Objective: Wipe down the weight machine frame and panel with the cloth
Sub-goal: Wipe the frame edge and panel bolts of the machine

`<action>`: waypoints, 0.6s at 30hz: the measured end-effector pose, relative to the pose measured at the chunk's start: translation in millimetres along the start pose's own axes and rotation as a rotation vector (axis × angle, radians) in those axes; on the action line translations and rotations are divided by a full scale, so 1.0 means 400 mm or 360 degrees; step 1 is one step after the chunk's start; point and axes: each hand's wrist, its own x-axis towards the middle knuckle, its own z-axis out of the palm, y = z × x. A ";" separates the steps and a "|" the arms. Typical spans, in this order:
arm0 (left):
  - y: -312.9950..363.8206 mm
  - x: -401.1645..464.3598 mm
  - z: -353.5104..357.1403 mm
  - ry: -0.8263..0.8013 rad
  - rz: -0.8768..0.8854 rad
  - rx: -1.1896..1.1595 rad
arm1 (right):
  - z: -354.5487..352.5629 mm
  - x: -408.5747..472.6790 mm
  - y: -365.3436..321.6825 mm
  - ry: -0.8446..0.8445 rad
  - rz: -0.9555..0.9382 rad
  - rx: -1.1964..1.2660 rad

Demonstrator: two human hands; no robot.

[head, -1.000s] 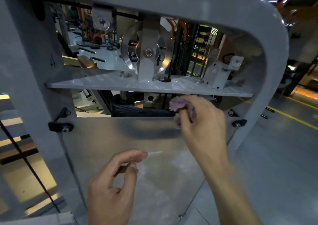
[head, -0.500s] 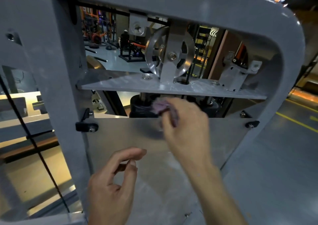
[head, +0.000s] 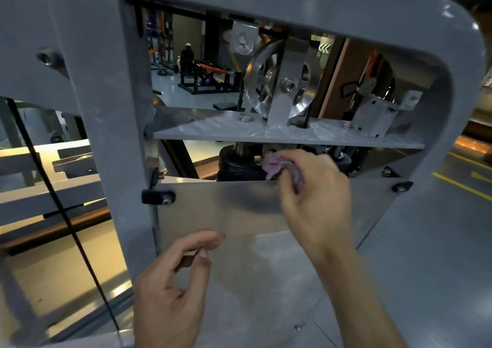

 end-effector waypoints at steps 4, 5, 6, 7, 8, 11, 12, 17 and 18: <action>-0.007 -0.003 -0.026 -0.0018 -0.0012 0.0018 | 0.003 0.008 -0.031 -0.0042 0.0017 -0.0057; -0.011 -0.004 -0.030 -0.0022 -0.0014 0.0024 | 0.022 0.008 -0.065 -0.0071 -0.0048 0.0005; -0.016 -0.004 -0.035 -0.0021 -0.0020 0.0024 | 0.043 0.007 -0.094 -0.0092 -0.0109 0.0069; -0.020 -0.003 -0.037 -0.0015 -0.0025 0.0021 | 0.060 0.006 -0.116 -0.0118 -0.0159 0.0115; -0.022 -0.003 -0.040 -0.0010 -0.0025 0.0016 | 0.070 0.007 -0.130 -0.0155 -0.0202 0.0145; -0.027 -0.001 -0.052 0.0001 0.0000 -0.0030 | 0.046 0.018 -0.115 -0.0259 -0.0245 0.0166; -0.030 0.000 -0.057 -0.0001 0.0015 -0.0048 | 0.020 0.021 -0.097 -0.0281 -0.0205 0.0114; -0.040 0.009 -0.082 0.0039 0.0027 -0.0079 | -0.109 0.053 -0.042 -0.0580 0.0023 -0.0016; -0.040 0.009 -0.084 0.0030 0.0026 -0.0072 | -0.107 0.059 -0.053 -0.0648 0.0018 -0.0015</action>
